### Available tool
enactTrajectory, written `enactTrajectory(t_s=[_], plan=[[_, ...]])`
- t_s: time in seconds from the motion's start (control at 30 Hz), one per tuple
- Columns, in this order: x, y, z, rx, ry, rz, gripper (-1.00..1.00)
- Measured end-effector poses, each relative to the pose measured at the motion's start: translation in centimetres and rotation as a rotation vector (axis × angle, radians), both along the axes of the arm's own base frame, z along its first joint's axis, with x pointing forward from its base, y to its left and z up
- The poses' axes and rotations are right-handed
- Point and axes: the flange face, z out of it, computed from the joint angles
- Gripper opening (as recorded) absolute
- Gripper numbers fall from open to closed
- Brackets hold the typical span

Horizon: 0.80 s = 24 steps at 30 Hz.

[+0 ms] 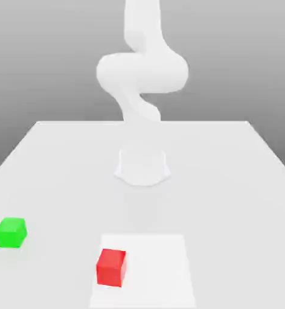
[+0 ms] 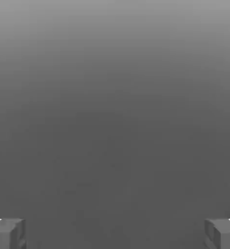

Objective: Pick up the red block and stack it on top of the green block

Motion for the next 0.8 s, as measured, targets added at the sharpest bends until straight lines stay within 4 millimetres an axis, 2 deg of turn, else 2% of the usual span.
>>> enactTrajectory(t_s=[0.17, 0.27, 0.37, 0.53, 0.7, 0.8], plan=[[5.4, -1.4, -10.0, 0.012, 0.164, -0.029, 0.00], [7.4, -2.2, -16.2, 0.019, 0.260, -0.047, 0.00], [8.5, -3.1, -22.6, 0.027, 0.355, -0.066, 0.00], [8.3, -4.3, -33.0, 0.040, 0.513, -0.097, 0.00], [5.7, -5.6, -42.9, 0.055, 0.672, -0.133, 0.00], [4.9, -5.6, -47.2, 0.058, 0.712, -0.138, 0.00]])
